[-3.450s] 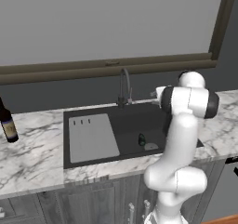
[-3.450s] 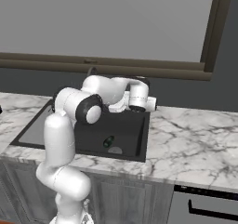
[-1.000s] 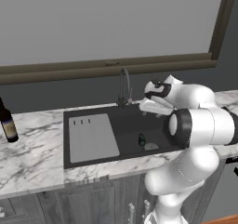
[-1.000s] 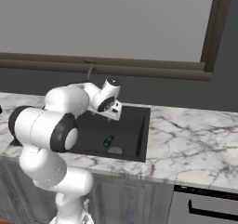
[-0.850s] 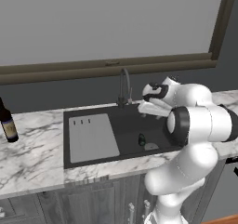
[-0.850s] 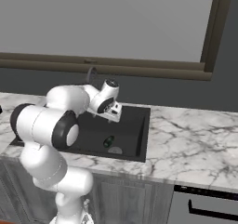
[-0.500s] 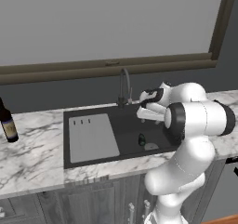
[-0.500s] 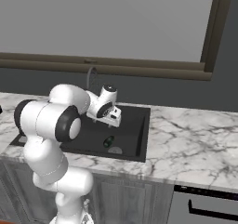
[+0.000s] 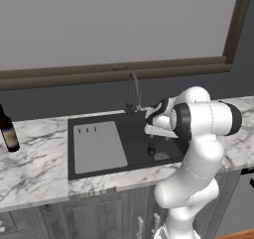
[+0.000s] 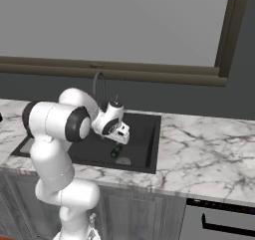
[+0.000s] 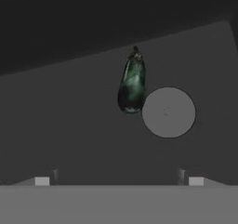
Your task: Turn on the sink faucet. Then move the eggplant from the counter to the sink. Turn off the sink. Move the vegetable from the sink to the pot next to the stove. Finally move the pot to the rear left burner.
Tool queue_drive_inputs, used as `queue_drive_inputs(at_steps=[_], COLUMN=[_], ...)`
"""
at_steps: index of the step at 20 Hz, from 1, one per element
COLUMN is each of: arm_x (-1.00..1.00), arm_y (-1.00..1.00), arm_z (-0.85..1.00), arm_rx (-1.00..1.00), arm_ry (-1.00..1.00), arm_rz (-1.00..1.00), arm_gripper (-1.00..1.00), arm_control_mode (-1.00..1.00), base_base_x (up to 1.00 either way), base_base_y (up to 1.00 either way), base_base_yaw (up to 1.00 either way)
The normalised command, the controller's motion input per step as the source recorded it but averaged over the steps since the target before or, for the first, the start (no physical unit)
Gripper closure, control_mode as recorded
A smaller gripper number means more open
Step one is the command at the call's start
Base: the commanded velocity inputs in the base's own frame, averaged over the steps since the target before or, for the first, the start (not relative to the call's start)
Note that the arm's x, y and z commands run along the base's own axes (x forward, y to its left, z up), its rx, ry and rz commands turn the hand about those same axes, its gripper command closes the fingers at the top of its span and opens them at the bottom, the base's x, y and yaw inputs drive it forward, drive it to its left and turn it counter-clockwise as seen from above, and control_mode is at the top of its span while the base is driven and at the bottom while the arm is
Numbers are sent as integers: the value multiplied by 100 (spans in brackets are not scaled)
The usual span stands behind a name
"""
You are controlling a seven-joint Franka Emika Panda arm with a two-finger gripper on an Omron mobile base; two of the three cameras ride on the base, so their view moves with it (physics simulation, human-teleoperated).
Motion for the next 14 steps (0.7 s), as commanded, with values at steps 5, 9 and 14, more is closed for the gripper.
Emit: queue_drive_inputs(at_steps=[5,9,14], arm_x=[15,21,22], arm_y=[0,0,0], arm_z=[-42,-40,-31], arm_rx=[-3,-2,-1], arm_ry=[0,0,0], arm_rz=[-9,-10,-8], arm_gripper=[-100,-100,-100], arm_control_mode=[-100,-100,-100], base_base_x=[0,0,0], base_base_y=[0,0,0], base_base_yaw=[0,0,0])
